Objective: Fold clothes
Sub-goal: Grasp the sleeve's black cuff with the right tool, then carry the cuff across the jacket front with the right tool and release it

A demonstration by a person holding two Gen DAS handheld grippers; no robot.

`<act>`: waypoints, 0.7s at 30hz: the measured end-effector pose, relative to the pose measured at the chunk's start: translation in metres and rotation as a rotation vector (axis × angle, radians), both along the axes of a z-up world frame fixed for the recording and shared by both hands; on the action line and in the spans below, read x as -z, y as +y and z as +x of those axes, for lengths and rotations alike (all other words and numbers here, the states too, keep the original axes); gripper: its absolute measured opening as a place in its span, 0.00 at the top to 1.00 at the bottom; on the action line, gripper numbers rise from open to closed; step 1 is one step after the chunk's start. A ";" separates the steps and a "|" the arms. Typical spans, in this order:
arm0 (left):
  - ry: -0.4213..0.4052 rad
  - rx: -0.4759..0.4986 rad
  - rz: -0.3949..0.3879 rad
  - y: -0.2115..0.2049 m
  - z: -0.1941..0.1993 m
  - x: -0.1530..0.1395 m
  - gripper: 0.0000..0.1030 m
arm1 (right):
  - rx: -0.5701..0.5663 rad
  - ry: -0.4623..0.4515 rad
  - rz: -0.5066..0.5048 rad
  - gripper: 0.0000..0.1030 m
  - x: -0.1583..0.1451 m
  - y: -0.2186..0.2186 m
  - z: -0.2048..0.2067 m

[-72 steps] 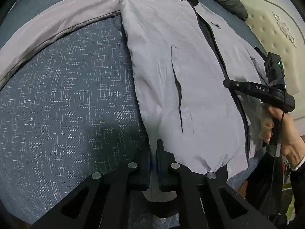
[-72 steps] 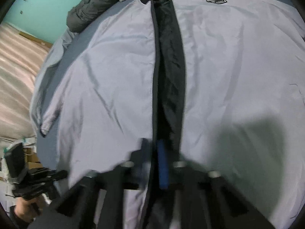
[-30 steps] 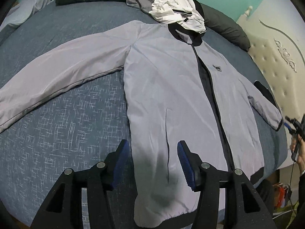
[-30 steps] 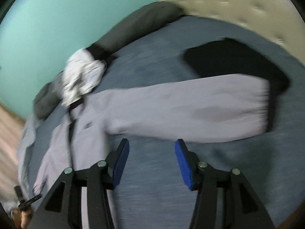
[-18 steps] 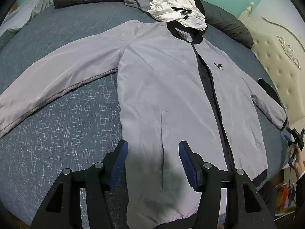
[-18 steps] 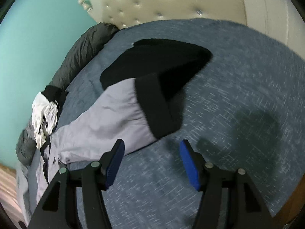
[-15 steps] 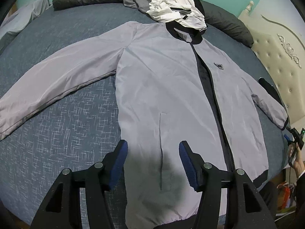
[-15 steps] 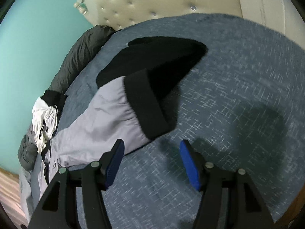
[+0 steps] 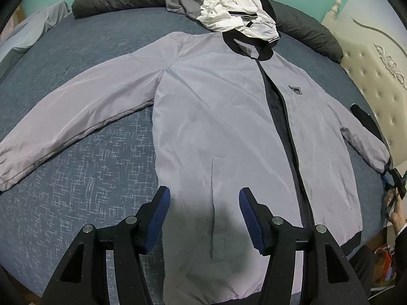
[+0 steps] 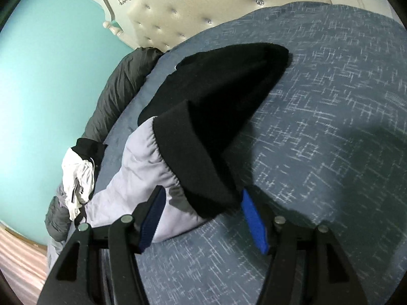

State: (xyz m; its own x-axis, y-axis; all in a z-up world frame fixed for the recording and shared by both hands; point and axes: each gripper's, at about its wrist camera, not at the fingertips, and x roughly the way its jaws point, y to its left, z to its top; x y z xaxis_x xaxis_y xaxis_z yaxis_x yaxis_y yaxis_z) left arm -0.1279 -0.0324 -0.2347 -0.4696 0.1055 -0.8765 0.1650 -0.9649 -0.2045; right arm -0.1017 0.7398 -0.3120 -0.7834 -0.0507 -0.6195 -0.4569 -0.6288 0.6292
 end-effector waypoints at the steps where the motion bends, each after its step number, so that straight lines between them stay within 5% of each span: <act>1: 0.004 0.001 0.000 0.000 0.000 -0.001 0.41 | 0.005 0.007 0.010 0.56 -0.001 -0.001 0.001; 4: 0.016 0.005 0.002 0.001 0.000 -0.004 0.41 | 0.012 0.023 0.037 0.89 -0.006 -0.003 0.003; 5: 0.020 0.005 0.004 0.000 0.000 -0.005 0.41 | 0.011 0.025 0.049 0.92 -0.009 -0.005 0.003; 11: 0.044 0.004 0.035 -0.003 0.003 -0.007 0.41 | -0.021 0.050 0.141 0.94 -0.048 -0.025 0.006; 21: 0.088 0.027 0.082 0.001 0.009 -0.016 0.41 | -0.222 0.215 0.206 0.95 -0.163 -0.114 -0.042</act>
State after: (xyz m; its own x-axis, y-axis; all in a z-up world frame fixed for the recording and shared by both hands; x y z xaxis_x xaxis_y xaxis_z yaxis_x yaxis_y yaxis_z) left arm -0.1190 -0.0313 -0.2182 -0.5403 0.1886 -0.8200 0.1169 -0.9483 -0.2951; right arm -0.1433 0.6256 -0.1494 -0.8806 -0.1256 -0.4569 -0.1659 -0.8215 0.5456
